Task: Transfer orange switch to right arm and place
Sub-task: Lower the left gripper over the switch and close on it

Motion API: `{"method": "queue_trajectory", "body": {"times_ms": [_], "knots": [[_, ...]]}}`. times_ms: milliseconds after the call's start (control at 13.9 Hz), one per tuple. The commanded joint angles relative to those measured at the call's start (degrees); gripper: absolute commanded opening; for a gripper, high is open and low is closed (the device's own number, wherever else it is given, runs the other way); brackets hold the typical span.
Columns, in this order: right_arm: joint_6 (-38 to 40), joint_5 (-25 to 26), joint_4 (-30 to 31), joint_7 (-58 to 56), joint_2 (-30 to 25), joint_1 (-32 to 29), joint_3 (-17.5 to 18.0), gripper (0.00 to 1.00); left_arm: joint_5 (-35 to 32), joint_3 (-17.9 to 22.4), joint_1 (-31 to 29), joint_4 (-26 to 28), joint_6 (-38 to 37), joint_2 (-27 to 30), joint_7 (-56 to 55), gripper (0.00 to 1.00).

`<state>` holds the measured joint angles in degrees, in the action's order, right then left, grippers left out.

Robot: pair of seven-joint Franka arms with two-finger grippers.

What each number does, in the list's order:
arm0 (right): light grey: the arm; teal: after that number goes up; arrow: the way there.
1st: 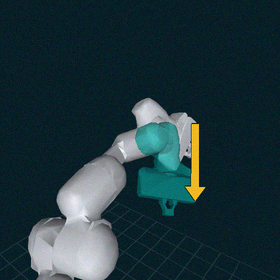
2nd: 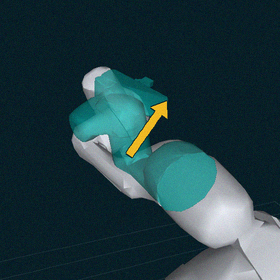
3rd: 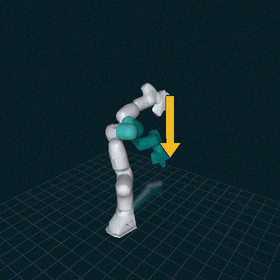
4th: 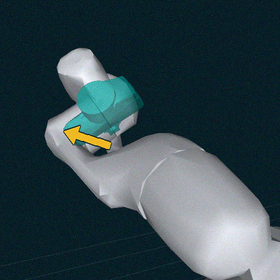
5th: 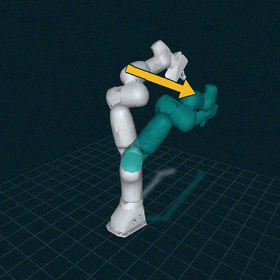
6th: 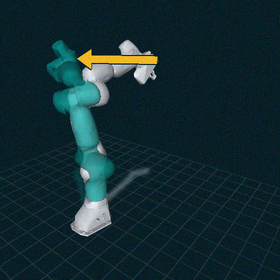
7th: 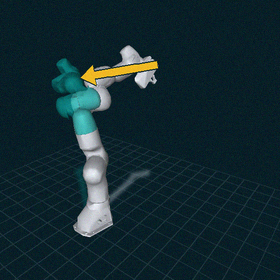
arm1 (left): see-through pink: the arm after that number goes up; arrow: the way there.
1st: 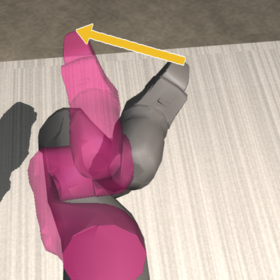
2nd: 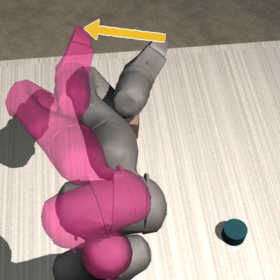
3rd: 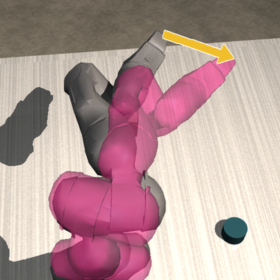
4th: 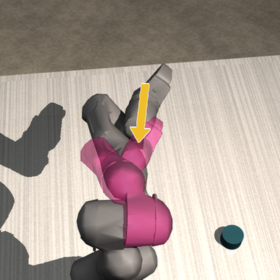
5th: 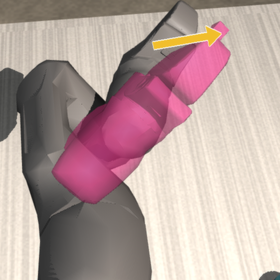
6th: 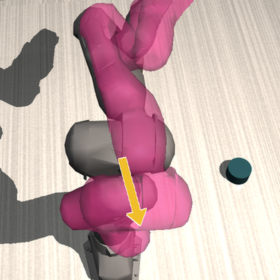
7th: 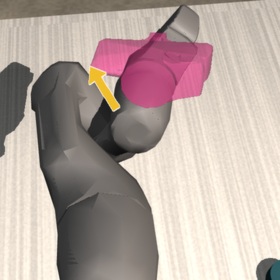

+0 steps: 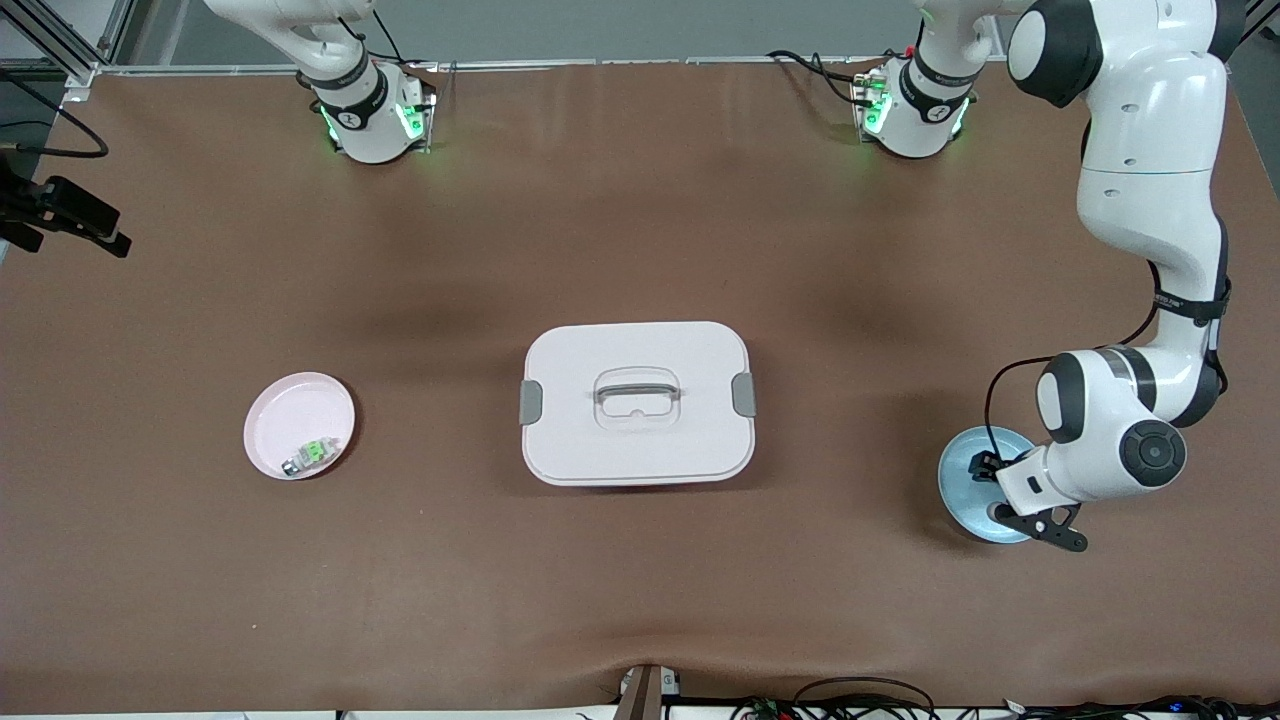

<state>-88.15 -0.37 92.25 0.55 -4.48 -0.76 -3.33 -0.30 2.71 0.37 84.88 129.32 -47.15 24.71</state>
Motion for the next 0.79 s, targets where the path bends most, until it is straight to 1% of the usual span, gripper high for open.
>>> {"method": "queue_trajectory", "body": {"times_ms": [0,144,216,432,504,576,720], "knots": [[0.4,-0.8,0.7,1.0,-0.8,0.1,-0.1,1.00,-0.1,-0.4,-0.3,-0.7,0.8,-0.7,-1.0,0.49],[0.4,-0.8,0.7,1.0,-0.8,0.1,-0.1,1.00,-0.1,-0.5,-0.2,-0.7,0.8,-0.5,-1.2,0.36],[0.4,-0.8,0.7,1.0,-0.8,0.1,-0.1,1.00,-0.1,-0.5,-0.2,-0.6,0.7,-0.2,-1.5,0.34],[0.4,-0.8,0.7,1.1,-0.8,0.1,-0.1,1.00,-0.1,-0.9,0.2,-0.9,-0.1,0.5,-1.1,0.33],[0.4,-0.9,0.7,1.1,-0.8,0.1,-0.2,1.00,-0.1,-1.6,0.2,-0.9,-1.1,1.4,-1.1,0.33],[0.4,-1.6,0.7,1.1,-0.8,0.1,-0.2,1.00,-0.1,-2.1,0.2,-0.9,-2.6,2.5,-1.1,0.31],[0.5,-2.4,0.7,1.0,-0.8,-0.3,-0.3,1.00,-0.1,-2.4,0.7,-0.9,-3.9,4.3,-1.0,0.31]]}}
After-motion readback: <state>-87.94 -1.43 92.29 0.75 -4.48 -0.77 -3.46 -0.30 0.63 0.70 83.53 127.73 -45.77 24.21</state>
